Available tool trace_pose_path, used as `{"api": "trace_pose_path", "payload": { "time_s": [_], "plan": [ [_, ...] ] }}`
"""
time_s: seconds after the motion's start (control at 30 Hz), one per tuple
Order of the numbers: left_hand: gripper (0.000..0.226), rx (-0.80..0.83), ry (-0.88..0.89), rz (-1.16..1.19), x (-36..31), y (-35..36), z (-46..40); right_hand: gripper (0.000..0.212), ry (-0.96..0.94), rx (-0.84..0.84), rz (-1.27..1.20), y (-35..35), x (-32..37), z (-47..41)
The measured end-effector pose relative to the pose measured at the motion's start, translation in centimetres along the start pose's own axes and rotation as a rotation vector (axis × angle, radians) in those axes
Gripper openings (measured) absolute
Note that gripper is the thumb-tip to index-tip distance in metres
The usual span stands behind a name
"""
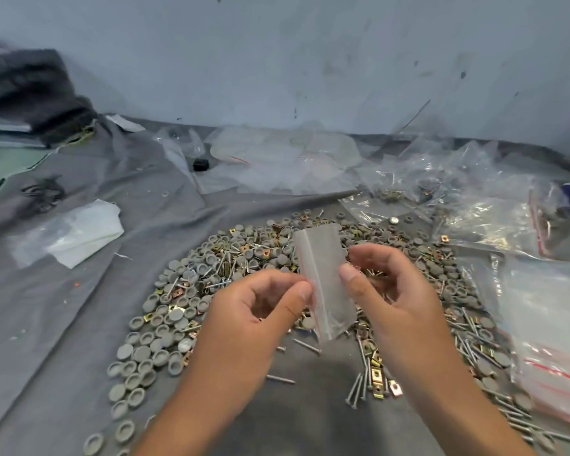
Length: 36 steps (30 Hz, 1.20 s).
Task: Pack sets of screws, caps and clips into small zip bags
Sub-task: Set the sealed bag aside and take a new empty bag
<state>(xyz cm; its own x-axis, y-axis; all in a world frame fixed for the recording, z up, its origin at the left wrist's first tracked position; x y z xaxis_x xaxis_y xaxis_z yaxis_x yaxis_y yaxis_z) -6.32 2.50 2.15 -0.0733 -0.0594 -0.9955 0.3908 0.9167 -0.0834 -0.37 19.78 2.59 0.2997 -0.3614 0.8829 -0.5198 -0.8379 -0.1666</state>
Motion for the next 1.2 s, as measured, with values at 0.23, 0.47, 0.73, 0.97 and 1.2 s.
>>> {"api": "trace_pose_path", "payload": {
  "time_s": [0.23, 0.47, 0.73, 0.97, 1.2],
  "plan": [
    [0.009, -0.196, 0.255, -0.415, -2.1, 0.2, 1.8, 0.028, -0.114, 0.125, 0.04, 2.6, 2.1, 2.0],
    [0.007, -0.207, 0.226, -0.356, -2.1, 0.0, 1.8, 0.007, -0.113, 0.148, 0.043, 1.5, 1.6, 1.7],
    [0.022, -0.487, 0.215, -0.375, -2.4, -2.8, 2.1, 0.013, 0.016, 0.21, -0.015, 1.0, 0.1, 1.3],
    [0.019, -0.522, 0.437, -0.662, -3.0, -2.1, 2.7, 0.017, 0.043, 0.313, -0.162, 3.3, -0.3, 1.8],
    [0.032, -0.516, 0.336, -0.613, -2.7, -3.6, 1.6, 0.01, -0.105, 0.562, 0.33, 5.5, -2.4, 3.4]
  ]
}}
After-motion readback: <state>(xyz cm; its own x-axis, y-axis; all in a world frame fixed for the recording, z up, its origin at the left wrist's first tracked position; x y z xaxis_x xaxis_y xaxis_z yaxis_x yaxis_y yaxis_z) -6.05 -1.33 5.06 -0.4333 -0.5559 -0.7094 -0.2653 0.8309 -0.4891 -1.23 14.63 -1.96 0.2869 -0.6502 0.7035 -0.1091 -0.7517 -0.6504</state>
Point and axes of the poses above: each hand's wrist, its own z-axis away from the middle knuckle, its own y-axis out of the palm, x = y × z, the point moved 8 cm from there along -z, towards the middle knuckle, and after that the axes turned 13 degrees about -y, right-handed, at the moved point
